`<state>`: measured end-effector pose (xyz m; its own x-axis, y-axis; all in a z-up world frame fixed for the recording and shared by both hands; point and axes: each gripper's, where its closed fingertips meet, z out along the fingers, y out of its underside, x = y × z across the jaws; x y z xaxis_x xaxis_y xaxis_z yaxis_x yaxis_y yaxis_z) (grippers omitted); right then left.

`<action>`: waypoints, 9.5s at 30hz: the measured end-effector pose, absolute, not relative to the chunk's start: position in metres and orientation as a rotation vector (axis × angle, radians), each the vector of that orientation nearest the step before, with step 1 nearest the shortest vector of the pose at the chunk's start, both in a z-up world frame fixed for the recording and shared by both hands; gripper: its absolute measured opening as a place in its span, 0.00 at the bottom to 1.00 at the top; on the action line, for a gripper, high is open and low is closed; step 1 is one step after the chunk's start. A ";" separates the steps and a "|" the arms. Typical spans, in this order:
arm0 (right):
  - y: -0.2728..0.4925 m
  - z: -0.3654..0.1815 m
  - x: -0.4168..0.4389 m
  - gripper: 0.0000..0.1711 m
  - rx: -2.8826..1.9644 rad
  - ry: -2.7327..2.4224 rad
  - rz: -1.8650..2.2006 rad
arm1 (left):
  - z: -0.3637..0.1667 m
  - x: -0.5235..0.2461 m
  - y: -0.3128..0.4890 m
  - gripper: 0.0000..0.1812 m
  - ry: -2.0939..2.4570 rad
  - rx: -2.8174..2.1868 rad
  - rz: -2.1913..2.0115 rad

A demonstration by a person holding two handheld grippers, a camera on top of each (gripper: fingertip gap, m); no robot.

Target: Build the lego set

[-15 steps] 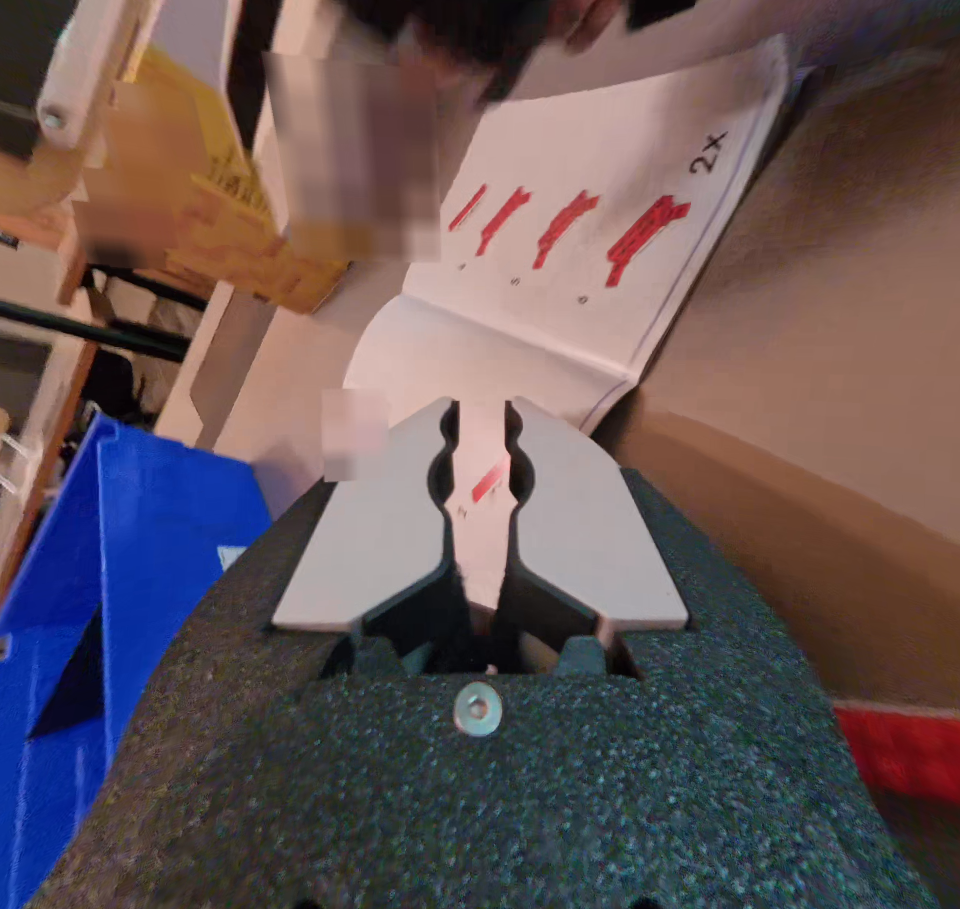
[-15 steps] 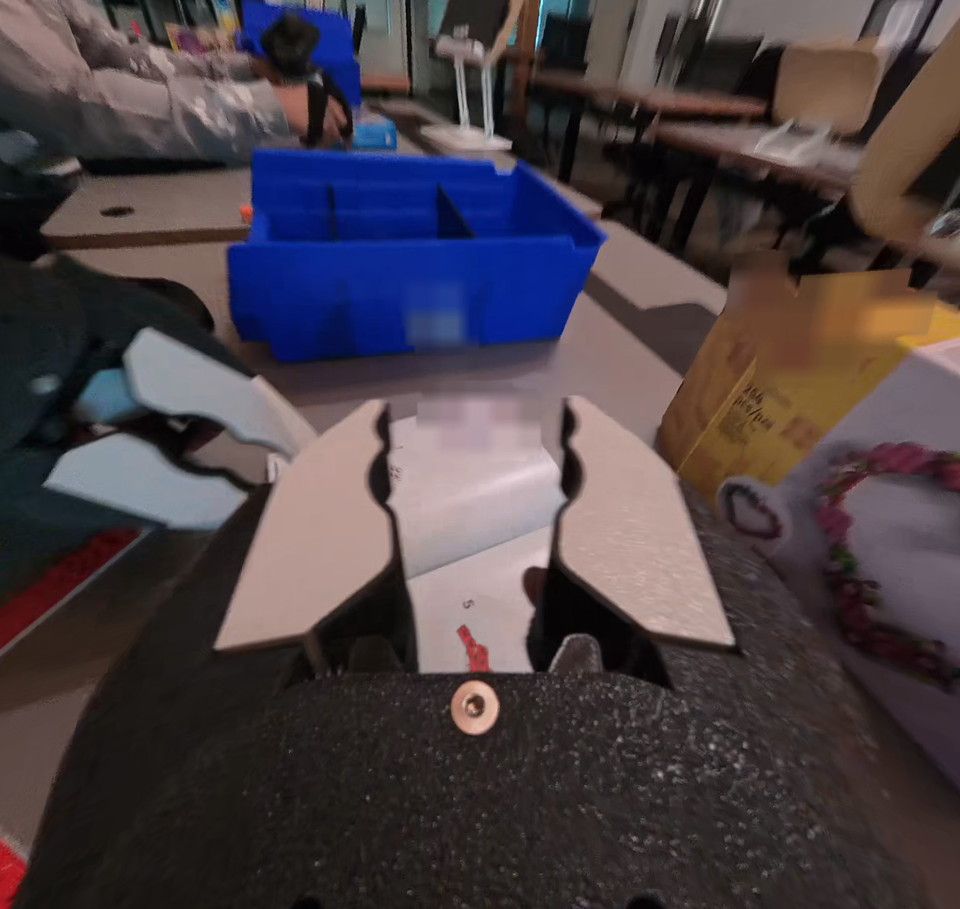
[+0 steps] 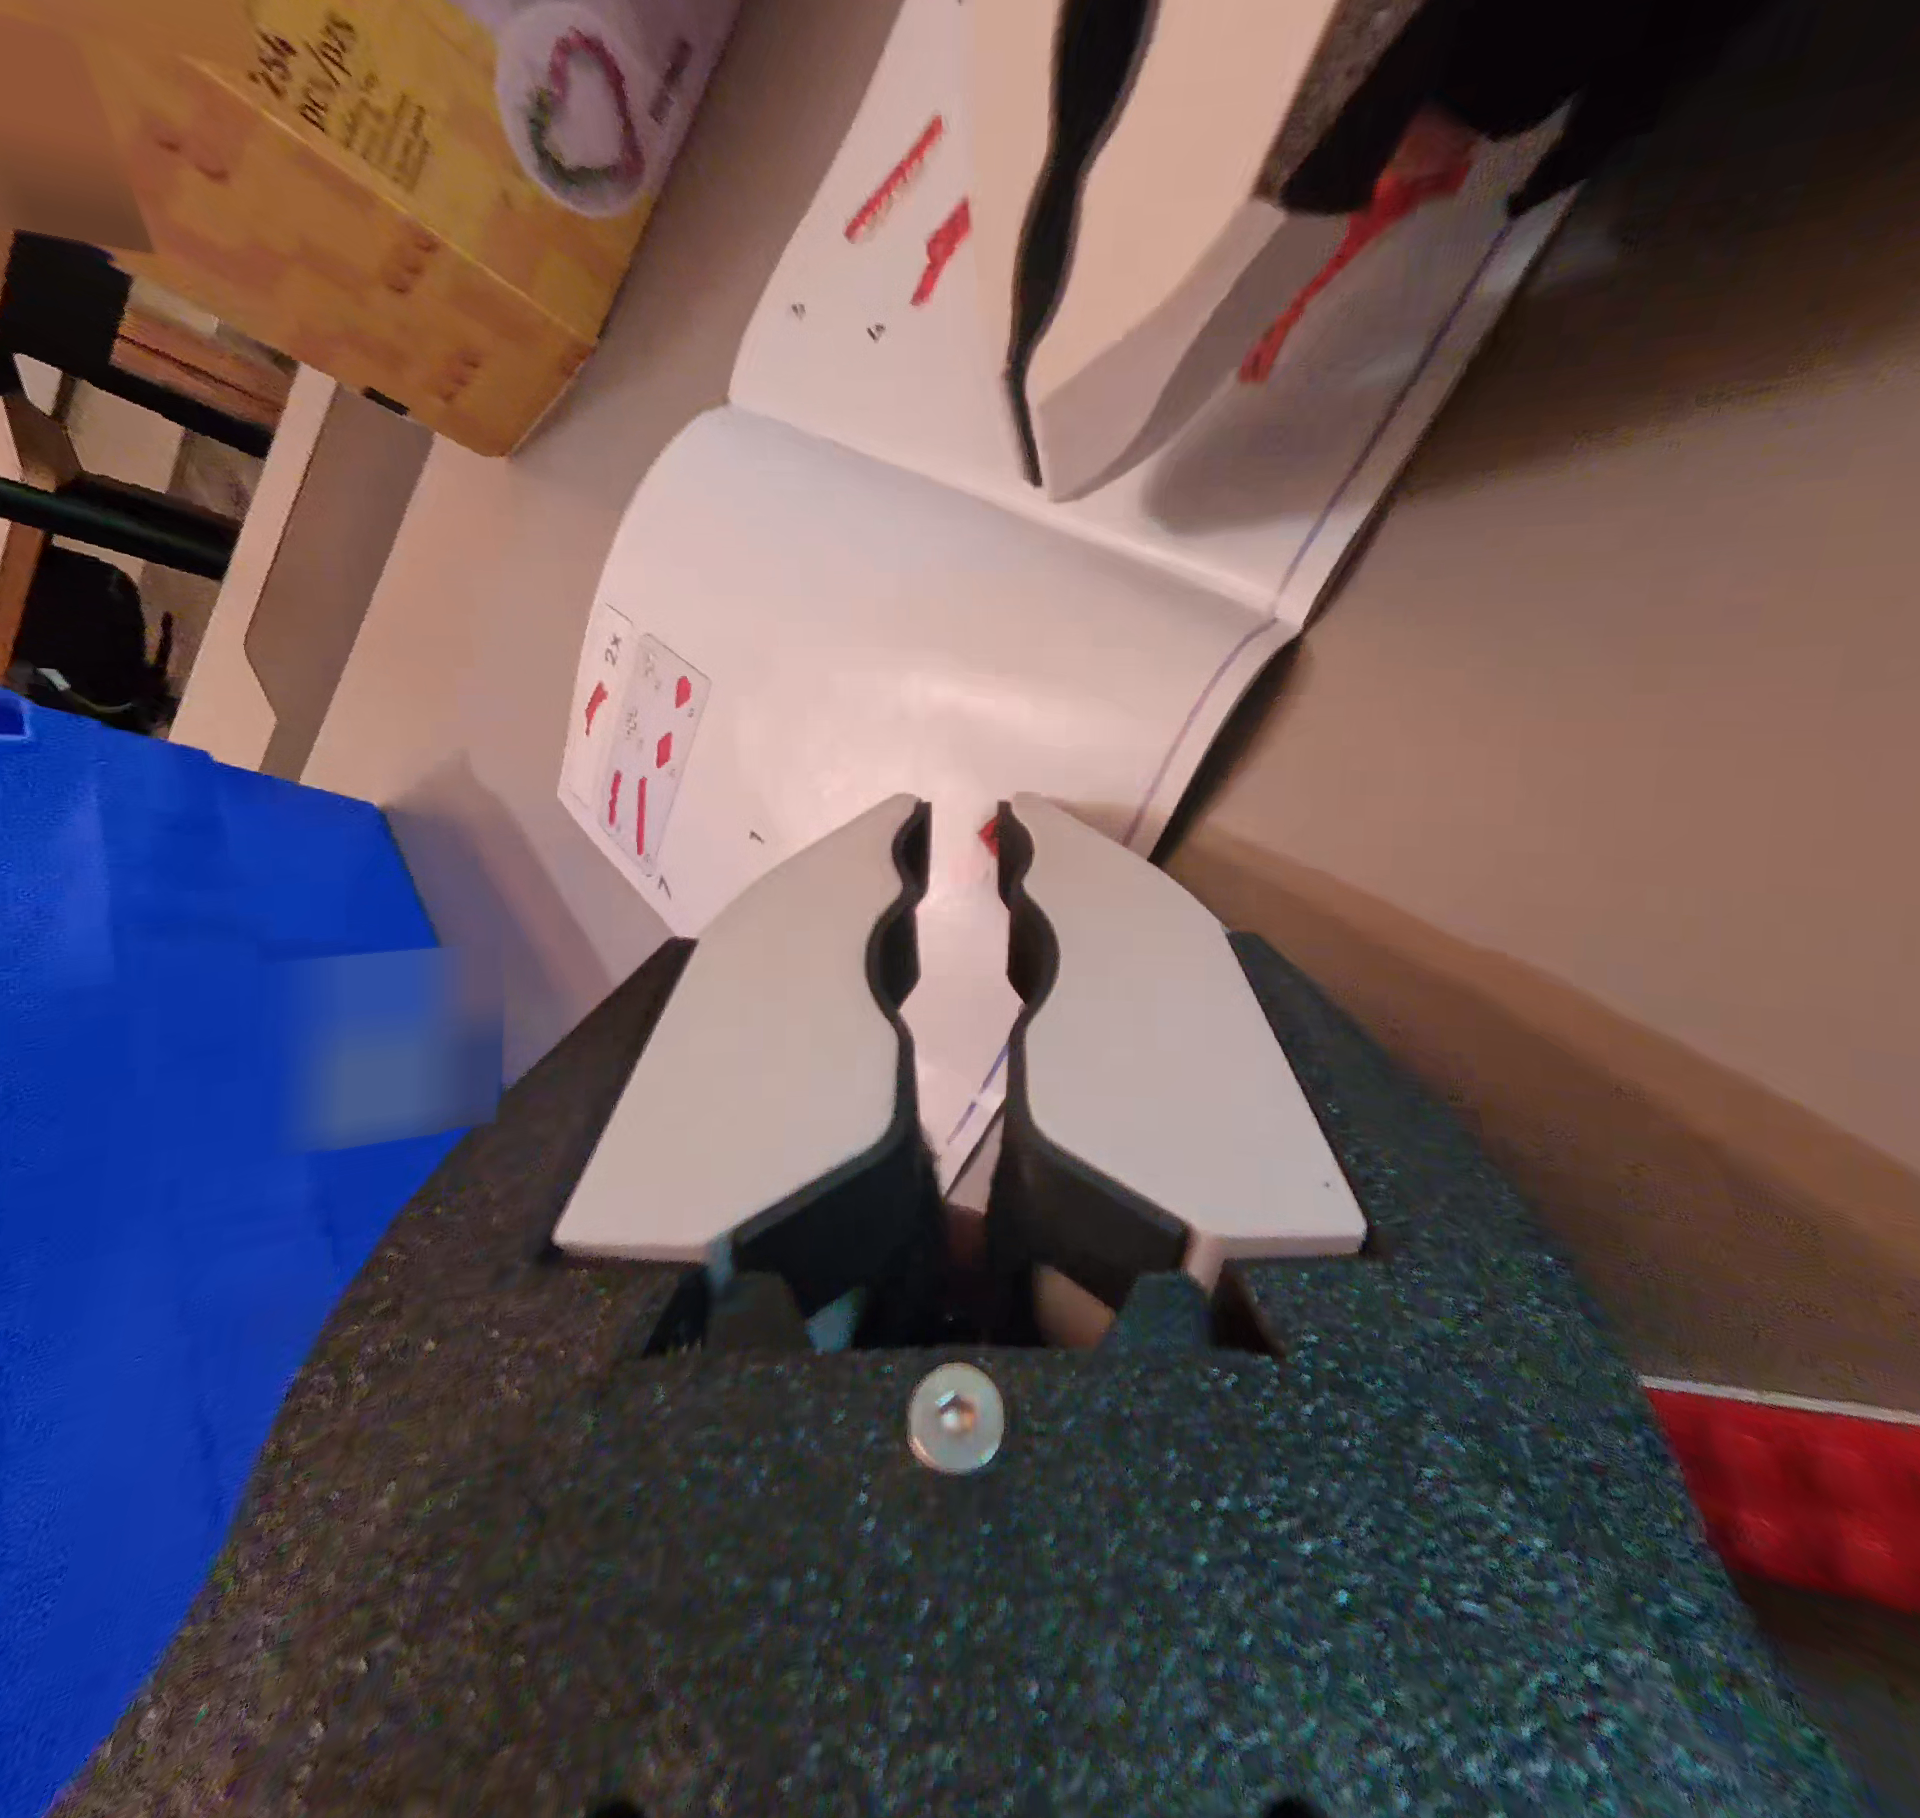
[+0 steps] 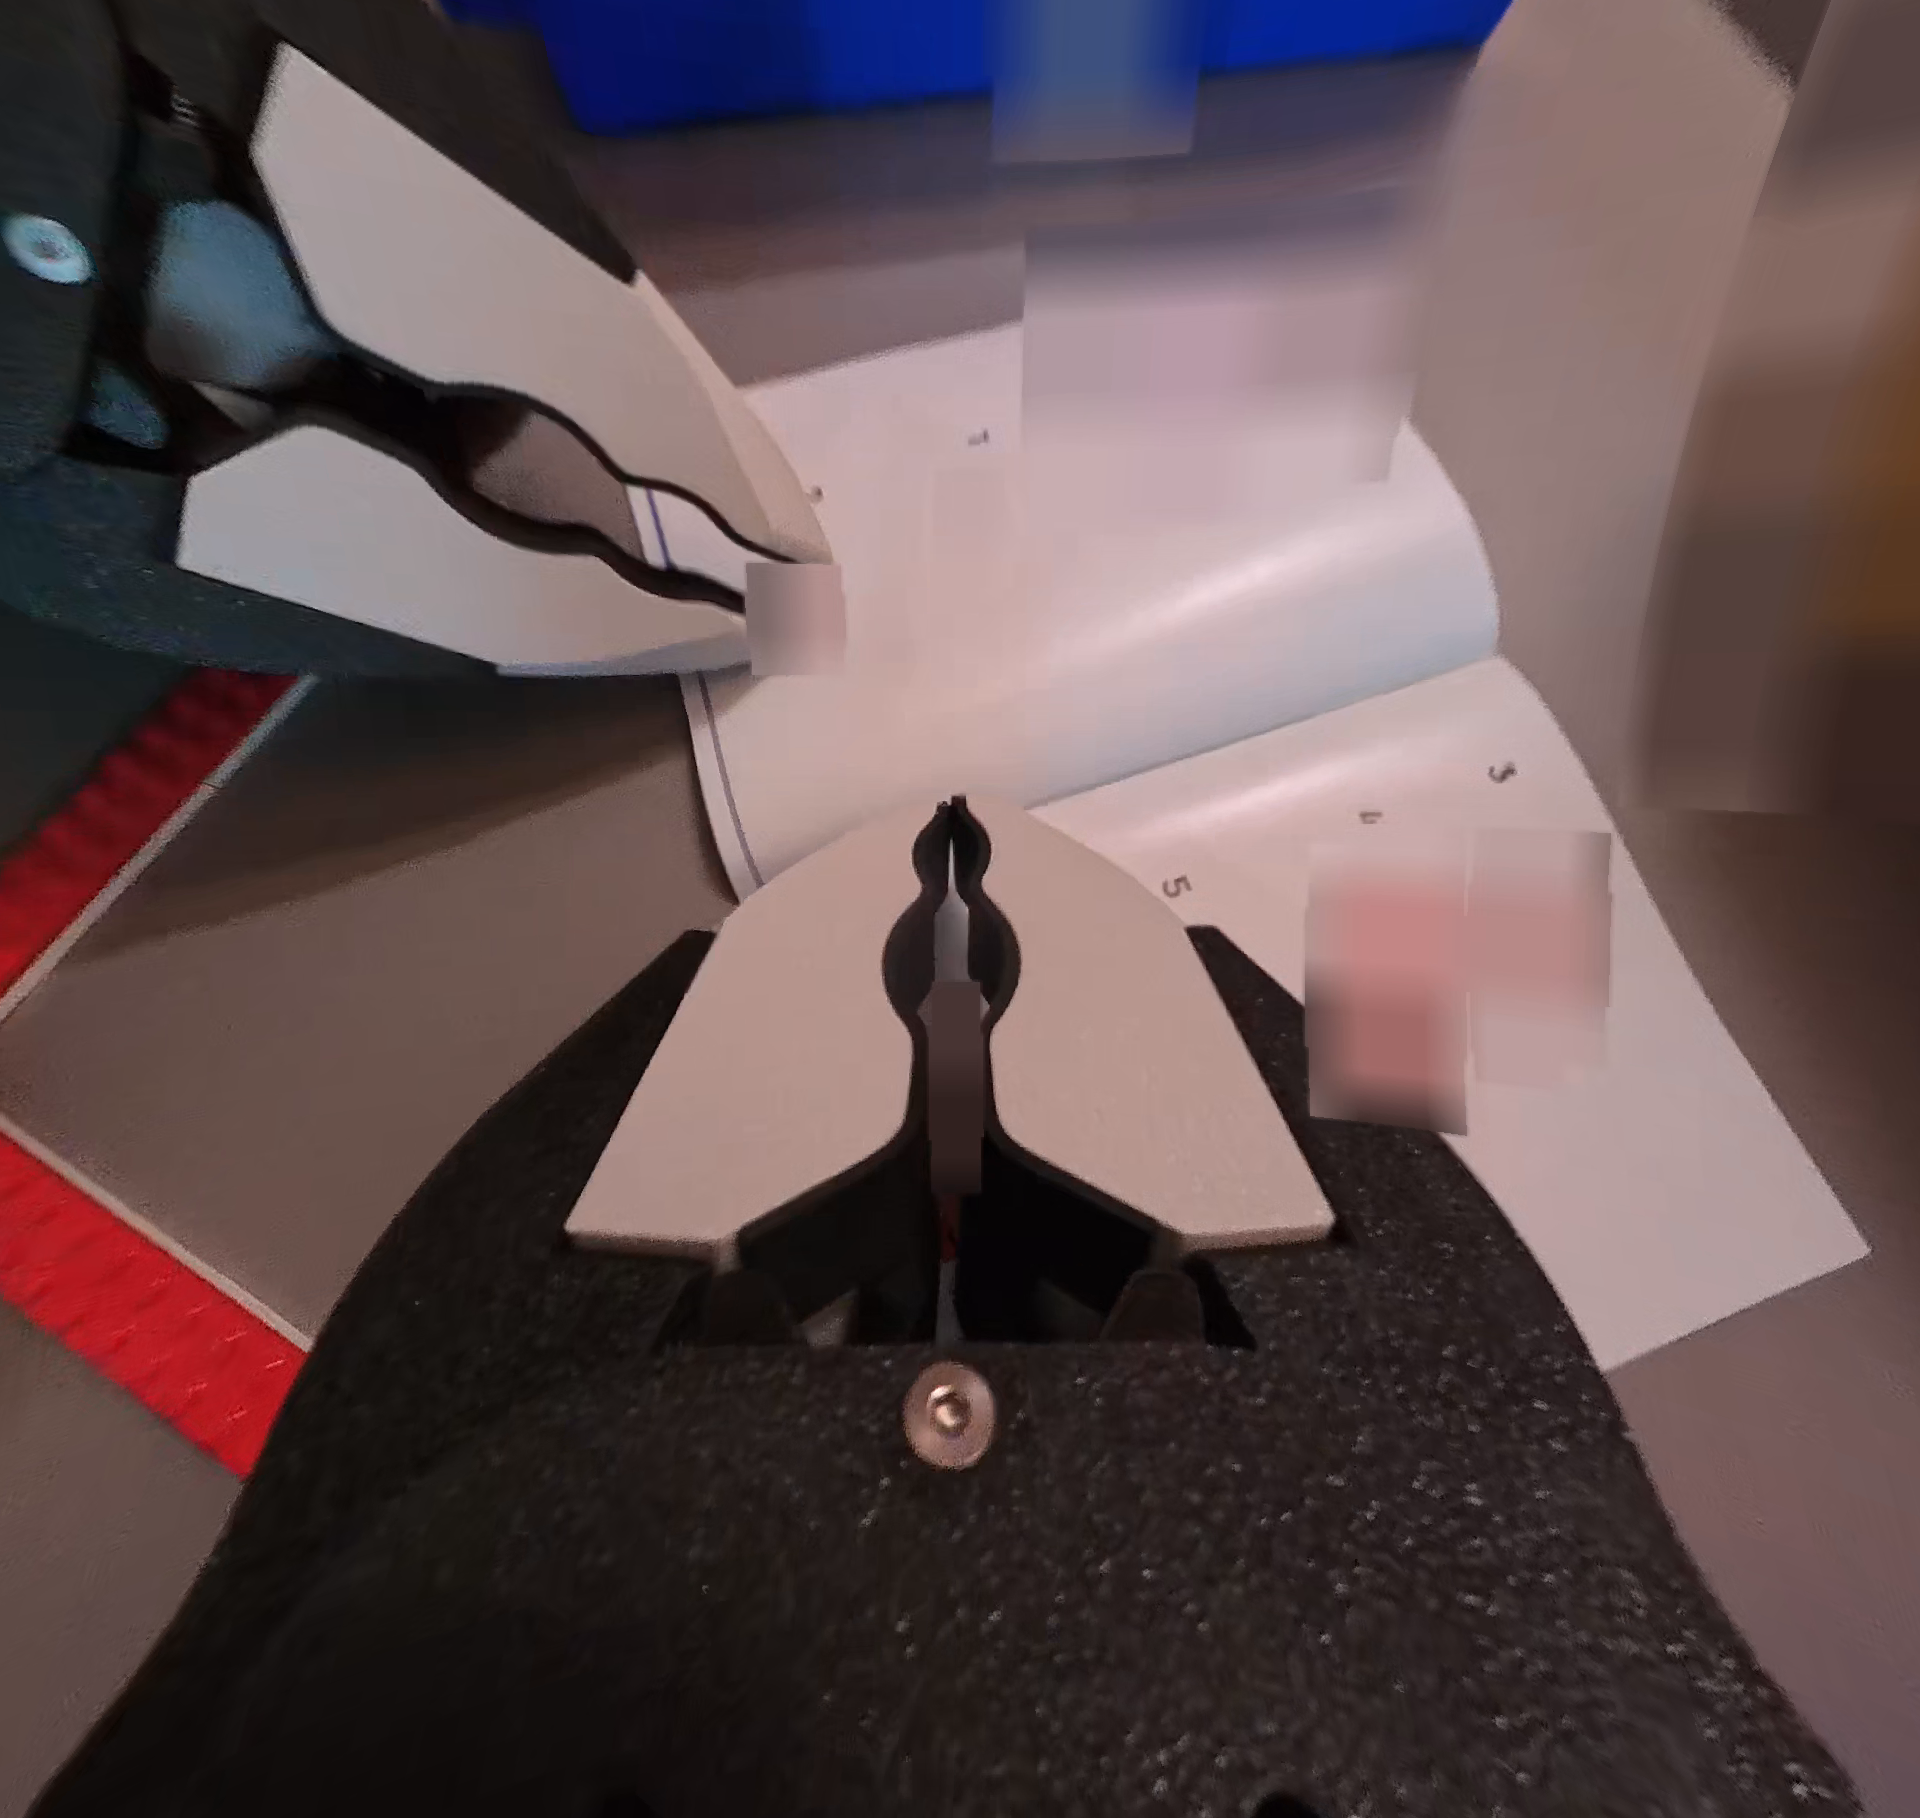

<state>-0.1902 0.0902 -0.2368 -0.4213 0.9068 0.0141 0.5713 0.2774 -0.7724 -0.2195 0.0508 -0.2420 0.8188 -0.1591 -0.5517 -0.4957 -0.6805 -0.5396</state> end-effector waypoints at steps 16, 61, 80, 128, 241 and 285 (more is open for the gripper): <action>0.079 -0.253 -0.194 0.00 -1.199 -2.220 0.749 | -0.247 -0.243 0.045 0.05 0.420 -2.307 0.751; 0.099 -0.140 -0.141 0.28 -1.193 -1.813 1.111 | -0.247 -0.268 0.031 0.03 0.241 -2.301 0.743; 0.287 -0.108 0.042 0.17 -1.100 -2.478 0.684 | -0.249 -0.272 0.032 0.02 0.150 -2.284 0.694; 0.089 -0.119 -0.054 0.09 -0.268 -2.632 0.476 | -0.125 -0.091 0.047 0.10 0.031 -1.768 -0.796; 0.036 -0.246 -0.141 0.09 -1.896 -2.175 1.545 | -0.128 -0.212 0.001 0.10 -0.164 -1.327 -0.392; 0.304 -0.250 0.067 0.13 -2.162 -2.192 0.224 | -0.127 -0.209 -0.003 0.10 0.005 -1.300 -0.171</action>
<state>0.0672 0.3041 -0.2497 -0.0183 0.9978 -0.0634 0.9900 0.0092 -0.1409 -0.2091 -0.0030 -0.1270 0.9873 -0.1290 0.0924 0.1233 0.2571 -0.9585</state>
